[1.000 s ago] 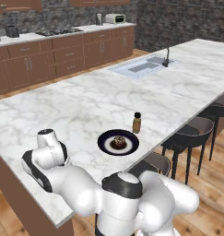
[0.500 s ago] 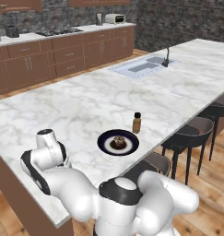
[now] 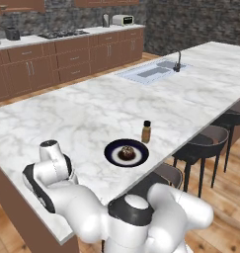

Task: Take the cinnamon bottle from the cabinet and place it on the dining table, next to the plate with the cupcake. Then take the chocolate from the dining counter and place it on the cupcake plate.

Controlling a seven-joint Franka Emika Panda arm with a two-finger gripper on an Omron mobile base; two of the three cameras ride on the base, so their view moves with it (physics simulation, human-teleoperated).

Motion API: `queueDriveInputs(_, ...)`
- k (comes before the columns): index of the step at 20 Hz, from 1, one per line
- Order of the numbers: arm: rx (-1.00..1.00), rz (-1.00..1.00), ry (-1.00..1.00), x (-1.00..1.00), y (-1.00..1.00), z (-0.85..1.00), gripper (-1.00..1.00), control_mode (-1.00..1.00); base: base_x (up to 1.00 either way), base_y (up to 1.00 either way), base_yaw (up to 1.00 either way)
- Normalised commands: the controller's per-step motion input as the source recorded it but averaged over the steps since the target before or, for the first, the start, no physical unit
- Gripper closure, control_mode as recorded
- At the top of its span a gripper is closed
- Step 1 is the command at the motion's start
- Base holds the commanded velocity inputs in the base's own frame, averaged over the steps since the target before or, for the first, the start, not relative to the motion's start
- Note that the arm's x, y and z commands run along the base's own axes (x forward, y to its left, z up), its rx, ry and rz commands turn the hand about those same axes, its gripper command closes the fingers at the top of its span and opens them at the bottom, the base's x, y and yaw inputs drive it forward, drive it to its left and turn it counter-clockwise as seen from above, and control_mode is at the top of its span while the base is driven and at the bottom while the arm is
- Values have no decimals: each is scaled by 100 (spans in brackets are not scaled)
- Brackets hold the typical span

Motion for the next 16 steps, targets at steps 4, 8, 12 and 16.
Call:
queueDriveInputs(4,0,0,-2,-36,-17,-21,100,-100,0,0,0)
queueDriveInputs(8,0,0,0,-28,-33,9,100,-100,0,0,0)
queueDriveInputs(12,3,0,0,-30,-42,33,100,-100,0,0,0)
queueDriveInputs(16,0,0,0,-26,-50,39,100,-100,0,0,0)
